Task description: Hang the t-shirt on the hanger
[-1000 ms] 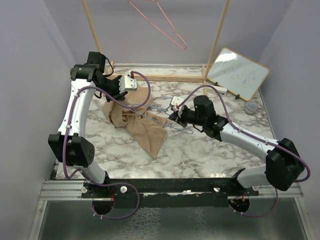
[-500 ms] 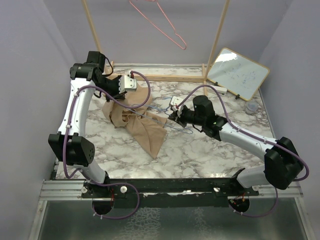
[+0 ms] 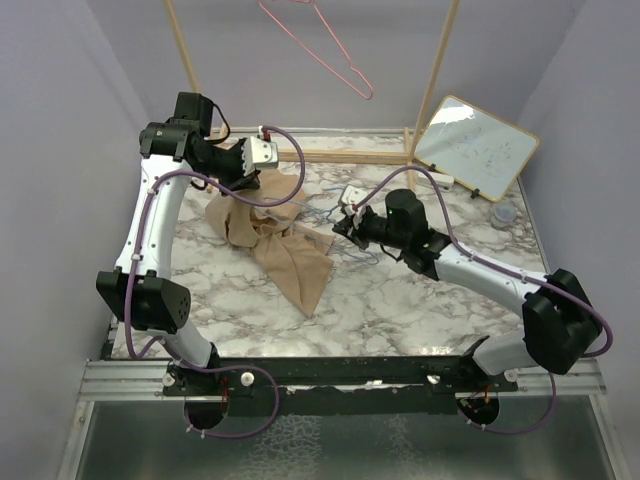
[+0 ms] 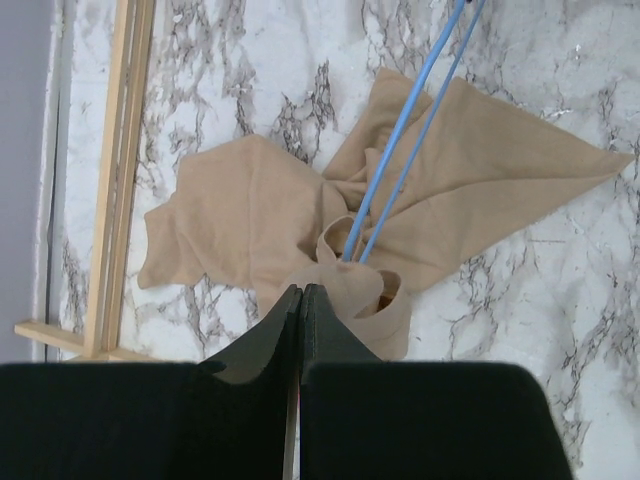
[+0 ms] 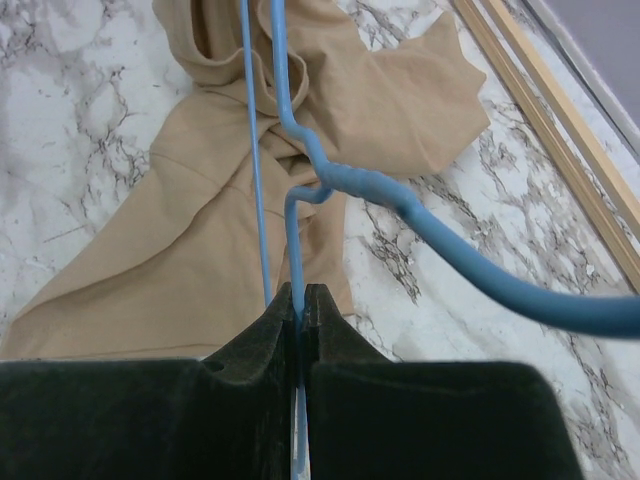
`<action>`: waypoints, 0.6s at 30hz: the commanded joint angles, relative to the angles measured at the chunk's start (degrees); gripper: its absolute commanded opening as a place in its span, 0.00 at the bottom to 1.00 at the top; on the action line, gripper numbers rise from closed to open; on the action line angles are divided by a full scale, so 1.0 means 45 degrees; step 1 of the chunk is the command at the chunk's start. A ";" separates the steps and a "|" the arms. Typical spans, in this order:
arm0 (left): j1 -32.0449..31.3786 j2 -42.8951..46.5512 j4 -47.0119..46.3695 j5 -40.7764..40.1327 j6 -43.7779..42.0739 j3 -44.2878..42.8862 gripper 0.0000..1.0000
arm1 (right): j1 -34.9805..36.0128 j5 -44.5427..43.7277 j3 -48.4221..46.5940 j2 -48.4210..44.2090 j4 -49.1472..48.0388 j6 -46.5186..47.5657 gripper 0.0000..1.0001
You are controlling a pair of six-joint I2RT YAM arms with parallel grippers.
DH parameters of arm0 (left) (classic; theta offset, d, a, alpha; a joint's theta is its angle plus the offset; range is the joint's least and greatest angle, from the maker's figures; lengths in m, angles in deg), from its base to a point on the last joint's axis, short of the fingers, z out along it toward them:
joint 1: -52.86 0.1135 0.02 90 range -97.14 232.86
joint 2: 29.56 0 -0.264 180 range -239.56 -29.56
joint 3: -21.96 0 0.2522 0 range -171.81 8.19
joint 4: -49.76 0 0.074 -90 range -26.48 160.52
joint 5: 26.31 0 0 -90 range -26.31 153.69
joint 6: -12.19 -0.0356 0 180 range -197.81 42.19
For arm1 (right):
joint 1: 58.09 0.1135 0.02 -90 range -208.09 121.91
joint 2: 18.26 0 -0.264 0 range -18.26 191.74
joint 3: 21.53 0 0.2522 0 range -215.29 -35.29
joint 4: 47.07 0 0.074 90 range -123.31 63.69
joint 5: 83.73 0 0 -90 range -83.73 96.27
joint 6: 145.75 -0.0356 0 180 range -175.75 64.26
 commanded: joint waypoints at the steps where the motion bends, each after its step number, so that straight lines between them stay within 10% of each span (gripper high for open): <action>1: -0.0359 0.0255 -0.0772 0.0915 0.1219 -0.0266 0.00 | -0.0063 -0.0443 -0.0349 0.0538 -0.1685 -0.0778 0.01; 18: -0.1922 0.0767 -0.3562 0.0468 0.4282 0.0327 0.00 | -0.0051 -0.1987 -0.1303 0.2238 -0.2774 -0.1698 0.01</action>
